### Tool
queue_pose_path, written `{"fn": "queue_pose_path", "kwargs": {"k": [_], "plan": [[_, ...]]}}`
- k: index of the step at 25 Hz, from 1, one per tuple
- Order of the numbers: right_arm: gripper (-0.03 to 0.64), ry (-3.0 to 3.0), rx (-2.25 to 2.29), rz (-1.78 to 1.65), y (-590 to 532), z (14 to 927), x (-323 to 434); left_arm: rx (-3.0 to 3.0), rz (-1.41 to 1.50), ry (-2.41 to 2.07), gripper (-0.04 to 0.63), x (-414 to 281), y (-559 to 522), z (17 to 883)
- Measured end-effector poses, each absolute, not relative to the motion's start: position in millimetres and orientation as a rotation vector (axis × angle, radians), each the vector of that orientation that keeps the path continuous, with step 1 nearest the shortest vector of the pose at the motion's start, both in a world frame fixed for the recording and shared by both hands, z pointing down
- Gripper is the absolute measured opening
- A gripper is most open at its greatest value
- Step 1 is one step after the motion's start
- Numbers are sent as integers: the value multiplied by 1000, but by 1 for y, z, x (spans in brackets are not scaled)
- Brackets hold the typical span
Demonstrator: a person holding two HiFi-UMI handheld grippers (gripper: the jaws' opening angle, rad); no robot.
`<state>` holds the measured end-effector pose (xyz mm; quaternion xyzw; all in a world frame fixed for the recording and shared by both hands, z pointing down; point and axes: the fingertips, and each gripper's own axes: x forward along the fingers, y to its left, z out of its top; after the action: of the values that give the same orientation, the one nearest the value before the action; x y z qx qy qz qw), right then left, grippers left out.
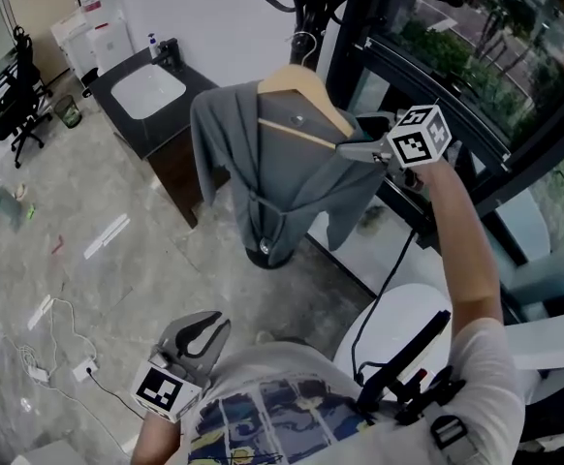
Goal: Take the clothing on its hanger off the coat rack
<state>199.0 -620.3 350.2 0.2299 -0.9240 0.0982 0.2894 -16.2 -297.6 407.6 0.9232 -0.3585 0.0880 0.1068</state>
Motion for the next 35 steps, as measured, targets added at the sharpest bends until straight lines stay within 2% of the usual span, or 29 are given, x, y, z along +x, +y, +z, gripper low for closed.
{"fn": "queue_pose_path", "kwargs": {"k": [6, 7, 8, 9, 12, 35], "plan": [[329, -2412, 426, 312, -622, 367, 165, 2700, 262, -1071, 64, -12, -305, 411], [313, -2411, 415, 304, -622, 367, 161, 2699, 261, -1075, 64, -11, -304, 411], [285, -2413, 409, 292, -622, 367, 157, 2696, 262, -1081, 64, -12, -304, 411], [225, -2417, 413, 274, -623, 366, 155, 2690, 265, -1089, 64, -13, -303, 412], [11, -2419, 480, 202, -628, 360, 154, 2673, 265, -1111, 64, -18, -300, 414], [3, -2417, 691, 36, -610, 318, 159, 2653, 250, -1089, 63, -41, -262, 424]]}}
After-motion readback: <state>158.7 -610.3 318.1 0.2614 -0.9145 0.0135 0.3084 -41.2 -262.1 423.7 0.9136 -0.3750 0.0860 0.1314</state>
